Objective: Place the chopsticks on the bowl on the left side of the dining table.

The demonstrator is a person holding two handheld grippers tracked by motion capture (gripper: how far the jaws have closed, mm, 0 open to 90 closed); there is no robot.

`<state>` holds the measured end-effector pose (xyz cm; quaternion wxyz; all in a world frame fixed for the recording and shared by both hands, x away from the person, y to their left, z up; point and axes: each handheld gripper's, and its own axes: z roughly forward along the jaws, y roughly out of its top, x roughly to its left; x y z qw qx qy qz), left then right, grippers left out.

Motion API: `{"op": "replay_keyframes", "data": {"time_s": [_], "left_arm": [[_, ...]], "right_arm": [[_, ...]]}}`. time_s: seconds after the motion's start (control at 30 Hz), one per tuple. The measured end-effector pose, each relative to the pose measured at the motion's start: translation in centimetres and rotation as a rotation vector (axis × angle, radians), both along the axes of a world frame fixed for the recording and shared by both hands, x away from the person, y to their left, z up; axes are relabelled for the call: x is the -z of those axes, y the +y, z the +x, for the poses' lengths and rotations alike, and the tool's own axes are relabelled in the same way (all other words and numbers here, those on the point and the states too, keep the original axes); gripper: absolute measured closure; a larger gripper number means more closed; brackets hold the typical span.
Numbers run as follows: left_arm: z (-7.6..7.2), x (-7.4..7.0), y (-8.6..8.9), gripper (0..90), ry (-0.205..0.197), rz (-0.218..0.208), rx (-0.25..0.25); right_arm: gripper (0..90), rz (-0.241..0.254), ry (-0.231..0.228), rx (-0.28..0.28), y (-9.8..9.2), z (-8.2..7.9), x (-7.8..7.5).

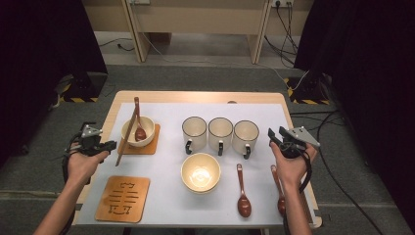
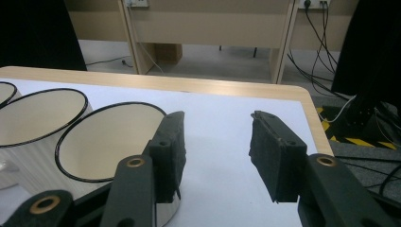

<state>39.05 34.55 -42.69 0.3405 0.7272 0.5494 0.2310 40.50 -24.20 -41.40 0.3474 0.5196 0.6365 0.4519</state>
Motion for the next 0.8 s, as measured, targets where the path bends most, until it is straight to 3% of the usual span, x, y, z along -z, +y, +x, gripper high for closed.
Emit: {"op": "replay_keyframes", "data": {"time_s": [0.5,0.8], "left_arm": [[-0.3,1.3,-1.0,87.8,0.048,0.013,0.066],[-0.3,1.3,-1.6,88.6,0.055,0.011,0.088]], "right_arm": [[55.4,0.004,-0.001,0.006,-0.2,0.0,0.1],[55.3,0.006,0.001,0.008,-0.2,0.0,0.1]]}}
